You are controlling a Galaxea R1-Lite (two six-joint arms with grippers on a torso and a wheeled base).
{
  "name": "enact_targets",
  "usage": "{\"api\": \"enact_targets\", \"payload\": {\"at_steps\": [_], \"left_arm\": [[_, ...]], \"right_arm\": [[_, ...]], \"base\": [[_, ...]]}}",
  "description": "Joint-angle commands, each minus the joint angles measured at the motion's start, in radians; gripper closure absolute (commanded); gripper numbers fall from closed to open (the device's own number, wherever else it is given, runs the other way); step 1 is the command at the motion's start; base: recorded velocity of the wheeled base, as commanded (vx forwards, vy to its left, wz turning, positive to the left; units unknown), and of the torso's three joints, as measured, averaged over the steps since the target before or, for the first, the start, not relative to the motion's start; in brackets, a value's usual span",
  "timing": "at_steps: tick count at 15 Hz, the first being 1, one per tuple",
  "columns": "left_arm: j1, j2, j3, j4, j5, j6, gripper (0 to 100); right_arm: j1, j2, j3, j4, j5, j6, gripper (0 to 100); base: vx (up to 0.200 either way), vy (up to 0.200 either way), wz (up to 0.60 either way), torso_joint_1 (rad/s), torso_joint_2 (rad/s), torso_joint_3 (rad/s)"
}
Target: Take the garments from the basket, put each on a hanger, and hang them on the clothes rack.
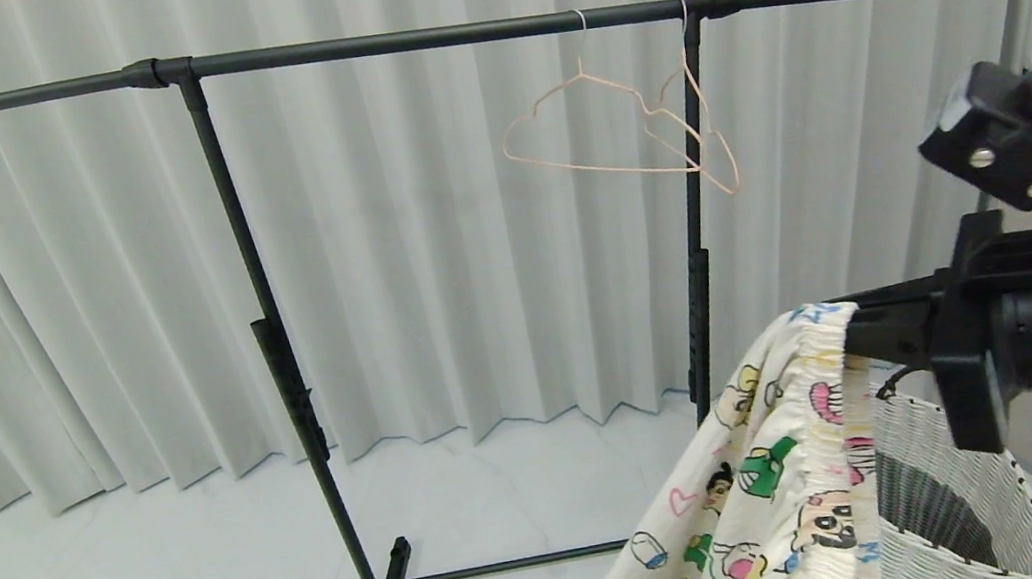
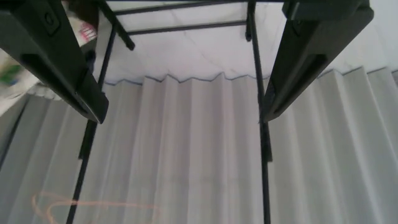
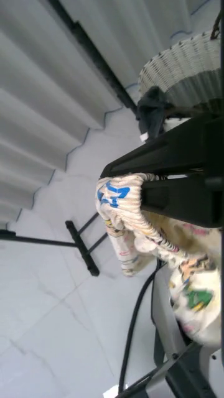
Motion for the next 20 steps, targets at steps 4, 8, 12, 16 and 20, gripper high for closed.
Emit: {"api": "enact_targets", "payload": {"at_steps": [4, 8, 12, 16, 20], "left_arm": [[-0.166, 0.592, -0.407, -0.003, -0.028, -0.026, 0], [-0.42, 0.867, -0.416, -0.037, -0.025, -0.053, 0], [-0.684, 1.006, -0.432, -0.146, 0.07, -0.146, 0], [-0.973, 1.201, -0.441, -0.263, 0.291, -0.305, 0], [-1.043, 1.362, -0.444, -0.324, 0.371, -0.319, 0]], "right_arm": [[0.042, 0.196, -0.155, -0.012, -0.1, 0.005, 100], [0.039, 0.303, -0.304, -0.007, -0.14, 0.005, 100], [0.042, 0.332, -0.362, -0.007, -0.14, 0.005, 100], [0.085, 0.338, -0.408, -0.007, -0.14, 0.005, 100], [0.152, 0.338, -0.437, -0.007, -0.183, 0.005, 100]], "base": [[0.0, 0.0, 0.0, 0.0, 0.0, 0.0], [0.0, 0.0, 0.0, 0.0, 0.0, 0.0], [0.0, 0.0, 0.0, 0.0, 0.0, 0.0], [0.0, 0.0, 0.0, 0.0, 0.0, 0.0], [0.0, 0.0, 0.0, 0.0, 0.0, 0.0]]}}
